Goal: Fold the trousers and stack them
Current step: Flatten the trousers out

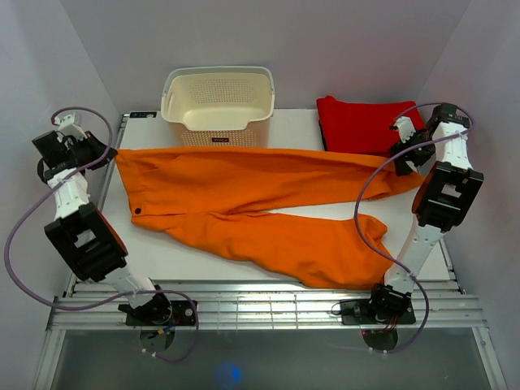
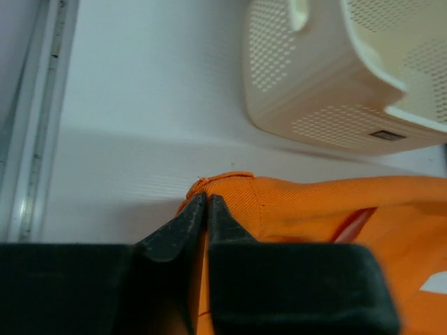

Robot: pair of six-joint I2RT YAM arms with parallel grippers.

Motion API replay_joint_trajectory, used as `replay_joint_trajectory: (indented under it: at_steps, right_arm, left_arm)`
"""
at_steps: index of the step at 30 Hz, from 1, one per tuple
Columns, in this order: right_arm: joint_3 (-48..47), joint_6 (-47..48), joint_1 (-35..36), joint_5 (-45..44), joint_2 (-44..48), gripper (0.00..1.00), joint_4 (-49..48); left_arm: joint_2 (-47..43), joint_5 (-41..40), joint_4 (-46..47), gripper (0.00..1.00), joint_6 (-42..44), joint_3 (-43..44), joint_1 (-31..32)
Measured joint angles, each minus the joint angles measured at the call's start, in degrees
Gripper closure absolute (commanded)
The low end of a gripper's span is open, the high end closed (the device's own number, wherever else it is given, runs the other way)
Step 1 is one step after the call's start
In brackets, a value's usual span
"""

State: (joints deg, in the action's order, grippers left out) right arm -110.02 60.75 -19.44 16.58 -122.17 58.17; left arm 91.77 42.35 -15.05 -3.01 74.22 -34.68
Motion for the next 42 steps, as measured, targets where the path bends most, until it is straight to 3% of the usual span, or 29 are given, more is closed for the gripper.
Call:
replay_joint_trajectory:
  at_steps: [3,4,7,10,15,21,27,33,36,38,39,41,42]
  right_arm:
    - [0.2,-0.6,-0.4,-1.9,0.8,0.10,-0.2]
    - [1.0,-0.5,-0.6,-2.0,1.7,0.10,0.1]
    - [7.5,1.7,-1.7,-1.9,8.2,0.08,1.7]
    - [16.3,5.5,-3.3,-1.6,17.9,0.05,5.4]
    - [33.3,11.0,-5.0,-0.9,33.6,0.04,10.5]
    - [55.4,13.3,-0.1,-0.5,46.9,0.07,11.0]
    - [64.1,14.8,6.1,-1.0,52.2,0.09,8.2]
    - [73.2,19.7,9.8,-4.1,61.6,0.10,4.6]
    - [76.0,31.2,9.8,-7.7,65.5,0.10,4.3]
    - [76.9,37.2,10.1,-9.1,66.1,0.01,4.1]
    - [77.3,39.0,10.5,-9.4,65.7,0.21,3.6]
    - [77.5,40.9,11.5,-10.1,62.8,0.39,1.7]
    - [77.4,40.4,11.9,-10.1,60.1,0.57,0.4]
  left_arm:
    - [8.5,-3.2,0.0,0.17,-1.9,5.3,-0.1]
    - [9.9,-3.9,-0.4,0.10,-1.8,6.2,-0.1]
    - [10.3,-4.8,-4.6,0.02,0.0,6.5,-0.5]
    - [8.0,-4.8,-8.9,0.02,4.9,6.1,-1.0]
    - [1.5,0.2,-21.7,0.02,22.2,3.6,-2.3]
    - [0.8,1.4,-35.1,0.02,41.4,-3.3,-2.7]
    - [0.7,-1.4,-38.1,0.02,51.8,-14.7,-2.7]
    - [-1.5,-2.5,-37.3,0.02,57.0,-16.5,-2.7]
    - [-3.2,-2.5,-37.7,0.02,59.1,-16.5,-2.6]
    - [-4.2,-2.4,-38.1,0.02,60.4,-16.6,-2.3]
    - [-4.7,-2.4,-38.1,0.02,61.0,-16.9,-1.9]
    - [-5.5,-2.5,-38.1,0.07,61.6,-17.8,-0.6]
    - [-5.7,-2.5,-37.7,0.10,61.6,-18.5,0.6]
